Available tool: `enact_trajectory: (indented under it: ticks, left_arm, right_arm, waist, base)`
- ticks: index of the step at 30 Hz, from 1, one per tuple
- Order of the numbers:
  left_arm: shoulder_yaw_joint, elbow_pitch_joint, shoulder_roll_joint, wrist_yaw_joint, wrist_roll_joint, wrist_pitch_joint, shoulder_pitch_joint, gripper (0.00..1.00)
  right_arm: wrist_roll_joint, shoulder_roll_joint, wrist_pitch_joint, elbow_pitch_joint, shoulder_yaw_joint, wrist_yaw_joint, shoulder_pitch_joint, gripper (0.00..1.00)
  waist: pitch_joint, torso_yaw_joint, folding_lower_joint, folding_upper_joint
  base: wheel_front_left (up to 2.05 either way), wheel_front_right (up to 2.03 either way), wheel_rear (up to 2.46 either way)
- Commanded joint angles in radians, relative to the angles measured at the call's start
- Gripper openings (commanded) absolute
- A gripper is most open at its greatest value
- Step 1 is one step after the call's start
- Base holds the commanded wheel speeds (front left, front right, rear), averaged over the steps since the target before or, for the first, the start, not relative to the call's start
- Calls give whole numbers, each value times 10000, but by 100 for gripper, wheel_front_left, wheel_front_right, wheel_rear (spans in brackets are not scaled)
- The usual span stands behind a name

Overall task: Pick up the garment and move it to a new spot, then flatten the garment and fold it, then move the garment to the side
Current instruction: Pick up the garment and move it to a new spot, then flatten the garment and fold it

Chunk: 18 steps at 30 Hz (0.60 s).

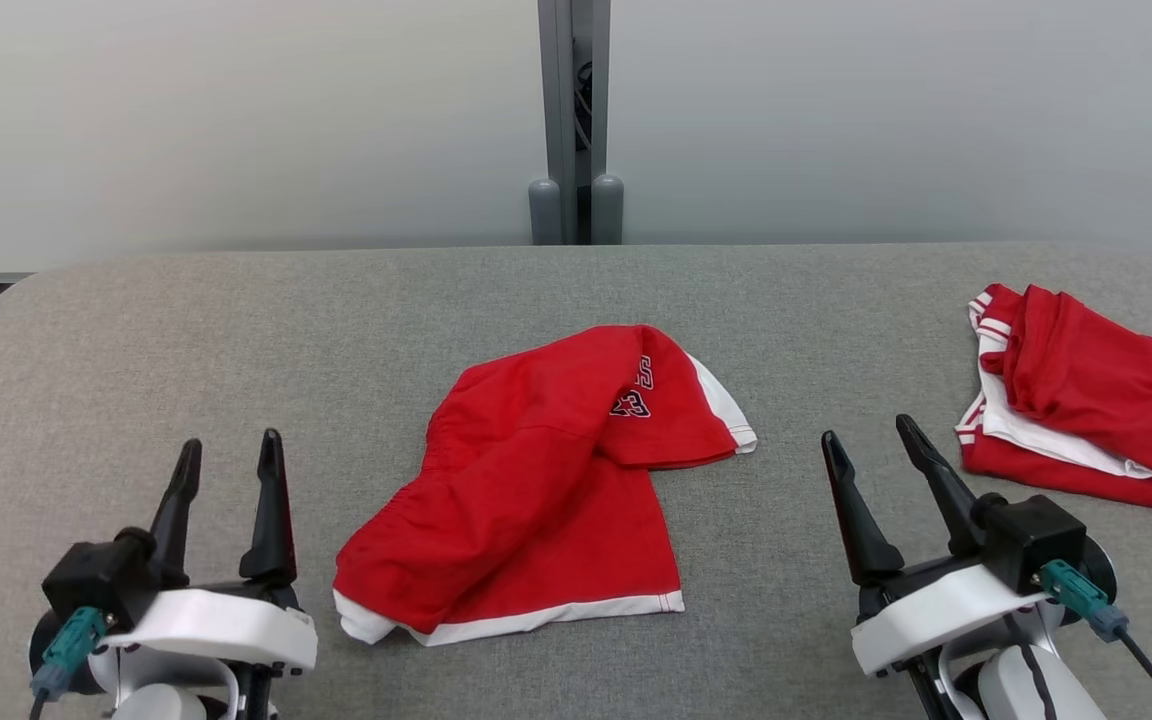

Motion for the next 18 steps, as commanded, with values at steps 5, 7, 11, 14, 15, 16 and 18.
enact_trajectory:
  ticks: [5,7,11,14,15,16,18]
  left_arm:
    - [1248,393,-759,-1178,358,-26,290,100]
    - [1452,535,-905,-1438,695,-25,273,100]
    - [1865,713,-991,-1644,1049,-26,114,100]
    - [1977,740,-1045,-1691,1151,-26,33,100]
    - [2010,750,-1061,-1710,1186,-26,12,100]
    - [2015,766,-1074,-1727,1229,-26,-12,100]
    - [1955,780,-1078,-1757,1228,-26,-41,100]
  right_arm:
    - [-11,-70,-14,204,91,3,-33,100]
    - [-50,-70,-14,307,123,3,-45,100]
    - [38,-67,-14,701,303,3,-18,100]
    - [146,-67,-14,908,511,3,-60,100]
    - [218,-67,-12,1033,668,3,-88,100]
    - [338,-68,-12,1165,813,3,-116,100]
    - [623,-73,-9,1660,1141,3,-205,100]
  waist:
    - [16,66,0,-1]
    - [26,110,0,-1]
    - [55,240,0,-1]
    - [99,313,0,-1]
    - [144,351,0,-1]
    - [188,392,0,-1]
    - [272,485,0,-1]
  base:
    - [0,0,0]
    - [0,0,0]
    - [0,0,0]
    - [0,0,0]
    - [0,0,0]
    - [0,0,0]
    - [0,0,0]
